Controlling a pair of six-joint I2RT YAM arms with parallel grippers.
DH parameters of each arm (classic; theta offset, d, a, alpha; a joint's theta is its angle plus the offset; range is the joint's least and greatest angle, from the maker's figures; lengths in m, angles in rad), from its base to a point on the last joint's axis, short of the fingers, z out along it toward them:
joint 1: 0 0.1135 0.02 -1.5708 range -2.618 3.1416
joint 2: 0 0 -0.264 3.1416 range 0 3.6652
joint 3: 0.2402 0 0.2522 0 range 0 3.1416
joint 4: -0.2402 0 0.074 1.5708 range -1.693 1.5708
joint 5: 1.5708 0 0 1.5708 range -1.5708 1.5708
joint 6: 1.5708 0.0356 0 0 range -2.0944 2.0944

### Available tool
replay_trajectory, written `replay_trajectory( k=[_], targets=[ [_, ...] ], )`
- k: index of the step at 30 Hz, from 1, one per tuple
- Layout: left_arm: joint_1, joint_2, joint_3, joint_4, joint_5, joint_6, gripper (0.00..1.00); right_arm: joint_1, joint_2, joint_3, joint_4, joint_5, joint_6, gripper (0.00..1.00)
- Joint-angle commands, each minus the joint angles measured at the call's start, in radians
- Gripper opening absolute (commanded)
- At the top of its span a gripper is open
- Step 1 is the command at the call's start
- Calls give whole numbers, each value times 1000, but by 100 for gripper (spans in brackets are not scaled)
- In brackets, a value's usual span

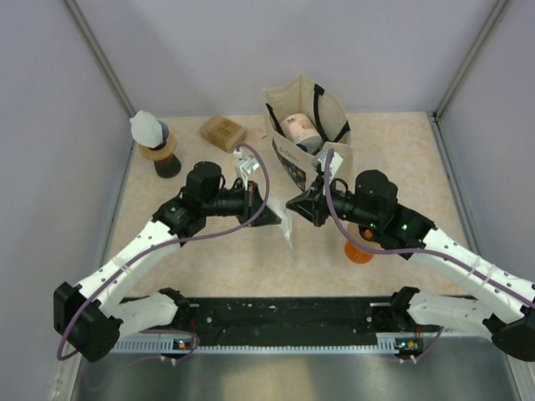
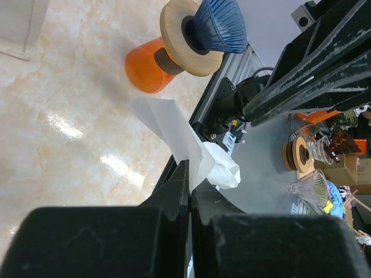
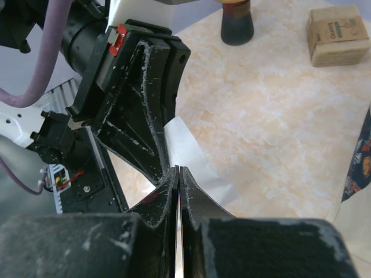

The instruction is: Place the coffee filter in the dripper

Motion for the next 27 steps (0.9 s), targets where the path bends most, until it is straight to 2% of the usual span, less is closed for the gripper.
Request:
replay_trajectory(
  k=[1,3,5,8,14,22,27],
  targets=[
    [-5,-22,43,23,5,11,0,-8,20,19,10,-93,6,6],
    [-3,-22,42,28,8,12,0,-10,27,20,-16,-80,9,20],
    [-3,-25,37,31,3,11,0,-10,25,23,-47,-55,12,25],
    [-3,-24,37,35,-1,15,0,-10,23,23,-75,-35,34,26],
    [-3,-16,45,45,-1,12,0,-10,59,33,-99,-89,52,26],
    [-3,-34,31,48,13,29,0,-10,79,51,-141,-9,55,25],
    [-3,-33,25,46,17,38,0,-10,53,46,-141,-12,55,25]
  ],
)
